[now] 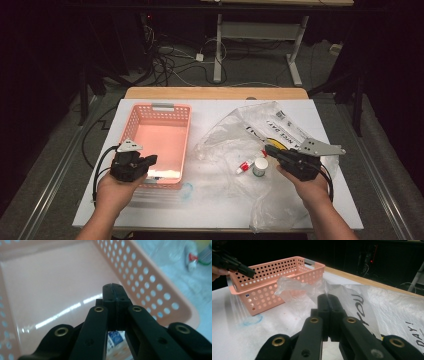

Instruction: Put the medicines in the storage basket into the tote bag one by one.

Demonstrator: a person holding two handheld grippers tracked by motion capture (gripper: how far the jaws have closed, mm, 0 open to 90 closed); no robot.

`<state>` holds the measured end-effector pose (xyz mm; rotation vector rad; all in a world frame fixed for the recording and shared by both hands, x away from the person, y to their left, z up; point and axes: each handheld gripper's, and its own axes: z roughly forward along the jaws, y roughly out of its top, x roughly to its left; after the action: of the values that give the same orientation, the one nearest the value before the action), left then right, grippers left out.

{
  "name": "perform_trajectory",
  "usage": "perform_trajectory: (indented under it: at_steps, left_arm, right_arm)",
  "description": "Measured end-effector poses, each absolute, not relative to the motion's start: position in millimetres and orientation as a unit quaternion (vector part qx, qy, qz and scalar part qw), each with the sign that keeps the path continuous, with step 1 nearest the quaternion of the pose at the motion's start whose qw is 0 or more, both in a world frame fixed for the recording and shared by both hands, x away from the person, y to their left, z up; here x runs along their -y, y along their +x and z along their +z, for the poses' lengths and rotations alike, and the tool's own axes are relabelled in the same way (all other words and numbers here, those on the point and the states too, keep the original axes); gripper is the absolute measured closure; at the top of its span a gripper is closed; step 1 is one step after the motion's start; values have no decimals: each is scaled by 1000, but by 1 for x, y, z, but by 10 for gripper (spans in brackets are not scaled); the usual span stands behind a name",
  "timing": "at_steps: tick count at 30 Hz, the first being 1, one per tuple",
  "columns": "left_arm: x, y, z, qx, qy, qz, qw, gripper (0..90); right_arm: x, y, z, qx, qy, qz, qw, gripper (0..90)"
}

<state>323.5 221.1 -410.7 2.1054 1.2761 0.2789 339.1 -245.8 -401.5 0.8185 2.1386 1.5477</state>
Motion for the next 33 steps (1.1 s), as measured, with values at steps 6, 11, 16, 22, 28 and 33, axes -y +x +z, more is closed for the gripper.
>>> perform_trajectory:
  at_steps: [6, 11, 16, 22, 28, 33]
  left_arm:
    - [-215, 329, -414, -490, 831, 56, 259, 877]
    - [-209, 336, -417, -496, 842, 21, 209, 878]
    - [-206, 347, -422, -501, 851, -14, 154, 878]
    - [-204, 360, -421, -511, 848, -20, 140, 878]
    - [-204, 376, -412, -520, 833, 11, 189, 878]
    - [-203, 361, -412, -496, 851, -13, 170, 878]
  right_arm:
    - [244, 339, -403, -762, 288, 549, 186, 900]
    - [242, 338, -403, -764, 288, 548, 184, 900]
    - [240, 338, -403, -765, 286, 547, 184, 900]
    - [240, 338, -403, -766, 285, 547, 183, 900]
    - [240, 338, -403, -766, 285, 547, 183, 900]
    - [241, 337, -402, -763, 285, 550, 185, 900]
